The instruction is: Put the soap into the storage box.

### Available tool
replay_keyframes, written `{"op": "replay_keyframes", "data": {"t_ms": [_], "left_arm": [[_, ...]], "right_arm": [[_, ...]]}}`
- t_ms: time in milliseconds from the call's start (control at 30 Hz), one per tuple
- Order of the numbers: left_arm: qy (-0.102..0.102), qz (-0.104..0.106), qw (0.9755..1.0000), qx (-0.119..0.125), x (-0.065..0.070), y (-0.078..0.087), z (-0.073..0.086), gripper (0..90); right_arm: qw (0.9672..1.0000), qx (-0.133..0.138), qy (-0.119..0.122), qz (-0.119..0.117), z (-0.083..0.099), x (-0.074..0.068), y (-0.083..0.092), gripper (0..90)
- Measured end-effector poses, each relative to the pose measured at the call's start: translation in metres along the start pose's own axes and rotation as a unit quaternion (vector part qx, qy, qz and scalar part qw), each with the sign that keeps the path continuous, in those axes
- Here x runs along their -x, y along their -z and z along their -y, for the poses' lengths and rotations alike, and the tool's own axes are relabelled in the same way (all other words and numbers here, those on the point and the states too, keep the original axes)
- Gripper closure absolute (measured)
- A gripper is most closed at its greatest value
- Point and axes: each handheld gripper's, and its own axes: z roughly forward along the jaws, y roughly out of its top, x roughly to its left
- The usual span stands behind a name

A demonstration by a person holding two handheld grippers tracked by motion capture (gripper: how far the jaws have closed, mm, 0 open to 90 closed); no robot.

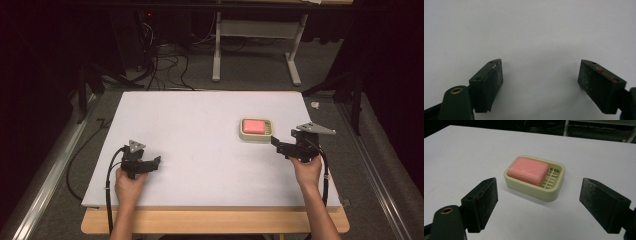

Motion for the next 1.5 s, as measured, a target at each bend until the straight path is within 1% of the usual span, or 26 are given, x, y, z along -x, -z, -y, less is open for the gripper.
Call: {"op": "replay_keyframes", "data": {"t_ms": [100, 167, 300, 433, 467, 567, 667, 967, 1067, 1100, 1133, 1500], "left_arm": [[0.0, 0.0, 1.0, 0.0, 0.0, 0.0, 0.0, 20.7], [0.0, 0.0, 1.0, 0.0, 0.0, 0.0, 0.0, 20.7], [0.0, 0.0, 1.0, 0.0, 0.0, 0.0, 0.0, 20.7], [0.0, 0.0, 1.0, 0.0, 0.0, 0.0, 0.0, 20.7], [0.0, 0.0, 1.0, 0.0, 0.0, 0.0, 0.0, 20.7], [0.0, 0.0, 1.0, 0.0, 0.0, 0.0, 0.0, 20.7], [0.0, 0.0, 1.0, 0.0, 0.0, 0.0, 0.0, 20.7], [0.0, 0.0, 1.0, 0.0, 0.0, 0.0, 0.0, 20.7], [-0.001, -0.001, 1.0, 0.0, 0.0, 0.0, 0.0, 20.7], [-0.001, -0.001, 1.0, 0.0, 0.0, 0.0, 0.0, 20.7], [-0.001, -0.001, 1.0, 0.0, 0.0, 0.0, 0.0, 20.7], [-0.001, -0.001, 1.0, 0.0, 0.0, 0.0, 0.0, 20.7]], "right_arm": [[1.0, 0.001, 0.001, 0.0, 0.001, 0.002, 0.0, 15.7], [1.0, -0.001, -0.004, 0.0, 0.004, 0.003, 0.001, 15.8], [1.0, -0.005, -0.006, 0.001, 0.008, 0.004, 0.002, 15.8], [1.0, -0.003, -0.007, -0.001, 0.01, 0.006, 0.002, 15.9], [0.9999, -0.005, -0.01, 0.0, 0.011, 0.005, 0.002, 15.9], [0.9999, -0.005, -0.01, -0.001, 0.013, 0.006, 0.001, 15.9], [0.9998, -0.006, -0.018, -0.005, 0.018, 0.007, 0.001, 16.0], [0.9996, -0.01, -0.025, -0.009, 0.025, 0.007, 0.0, 16.1], [0.9994, -0.017, -0.03, -0.01, 0.029, 0.007, -0.002, 16.1], [0.9995, -0.015, -0.027, -0.01, 0.03, 0.007, -0.002, 16.2], [0.9993, -0.018, -0.032, -0.01, 0.031, 0.007, -0.002, 16.2], [0.999, -0.024, -0.034, -0.014, 0.039, 0.006, -0.004, 16.4]]}}
